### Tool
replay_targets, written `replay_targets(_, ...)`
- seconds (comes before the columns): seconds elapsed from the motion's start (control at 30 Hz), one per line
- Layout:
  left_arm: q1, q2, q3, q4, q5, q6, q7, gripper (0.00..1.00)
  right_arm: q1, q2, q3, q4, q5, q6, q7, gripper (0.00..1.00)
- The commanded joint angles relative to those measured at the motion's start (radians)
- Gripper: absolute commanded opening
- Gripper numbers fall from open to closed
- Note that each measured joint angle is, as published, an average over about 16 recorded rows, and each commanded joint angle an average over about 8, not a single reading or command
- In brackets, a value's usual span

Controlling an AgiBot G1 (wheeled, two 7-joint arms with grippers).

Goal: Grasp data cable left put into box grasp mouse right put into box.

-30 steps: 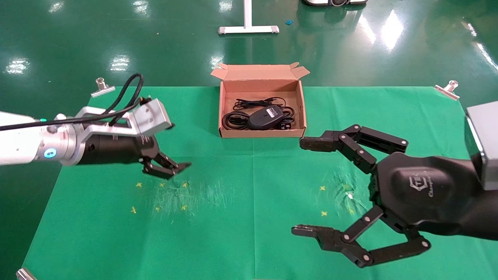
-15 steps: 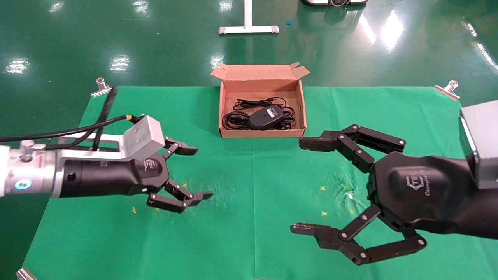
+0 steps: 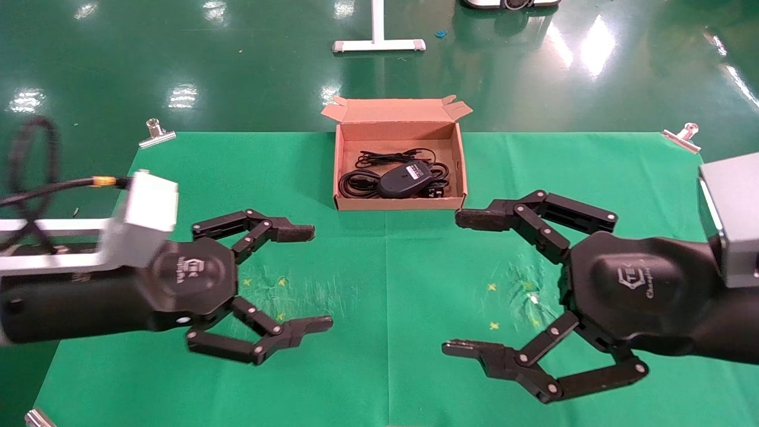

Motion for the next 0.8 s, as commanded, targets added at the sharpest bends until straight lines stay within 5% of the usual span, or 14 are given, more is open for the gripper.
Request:
replay_targets(0.03, 0.025, -0.007, -0.032, 0.001, -0.048, 0.021, 0.024, 1.0, 0.0, 0.0, 0.0, 0.0, 0.0, 0.0, 0.0, 1.0)
replay_targets(0.37, 0.128, -0.037, -0.162, 0.005, -0.242, 0.105, 0.116, 1.0, 0.0, 0.001, 0.0, 0.0, 0.001, 0.0, 0.0, 1.0)
replay_targets(0.8, 0.127, -0.037, -0.159, 0.006, -0.24, 0.104, 0.114, 1.0, 0.0, 0.0, -0.001, 0.0, 0.001, 0.001, 0.0, 1.0)
